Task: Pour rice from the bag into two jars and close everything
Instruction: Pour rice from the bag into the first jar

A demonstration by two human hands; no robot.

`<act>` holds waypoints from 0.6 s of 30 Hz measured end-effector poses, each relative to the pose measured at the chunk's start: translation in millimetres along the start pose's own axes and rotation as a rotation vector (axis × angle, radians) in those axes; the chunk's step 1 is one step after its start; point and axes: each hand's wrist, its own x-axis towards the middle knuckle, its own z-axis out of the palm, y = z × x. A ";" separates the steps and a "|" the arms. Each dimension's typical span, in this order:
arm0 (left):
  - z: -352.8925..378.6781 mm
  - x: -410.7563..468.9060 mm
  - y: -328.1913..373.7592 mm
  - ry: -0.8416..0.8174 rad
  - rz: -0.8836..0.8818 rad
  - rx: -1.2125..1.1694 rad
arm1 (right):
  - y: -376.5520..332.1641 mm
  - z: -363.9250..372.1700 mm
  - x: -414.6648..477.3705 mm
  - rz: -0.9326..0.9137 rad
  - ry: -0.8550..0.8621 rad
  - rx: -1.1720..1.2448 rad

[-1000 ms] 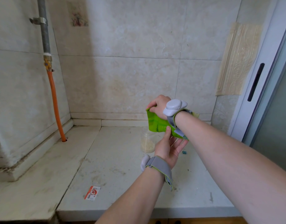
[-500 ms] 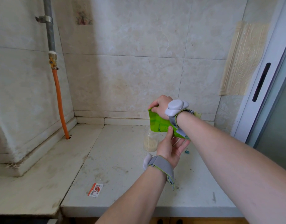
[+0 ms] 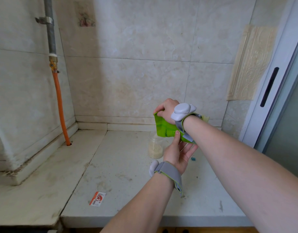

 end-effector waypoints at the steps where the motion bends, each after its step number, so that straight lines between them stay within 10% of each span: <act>1: 0.1 -0.2 -0.6 0.000 -0.002 -0.004 | 0.1 0.3 -0.2 0.000 -0.002 -0.001; 18: 2.9 -5.4 2.9 -0.013 0.003 -0.014 | -3.4 -2.6 0.2 -0.010 -0.006 -0.019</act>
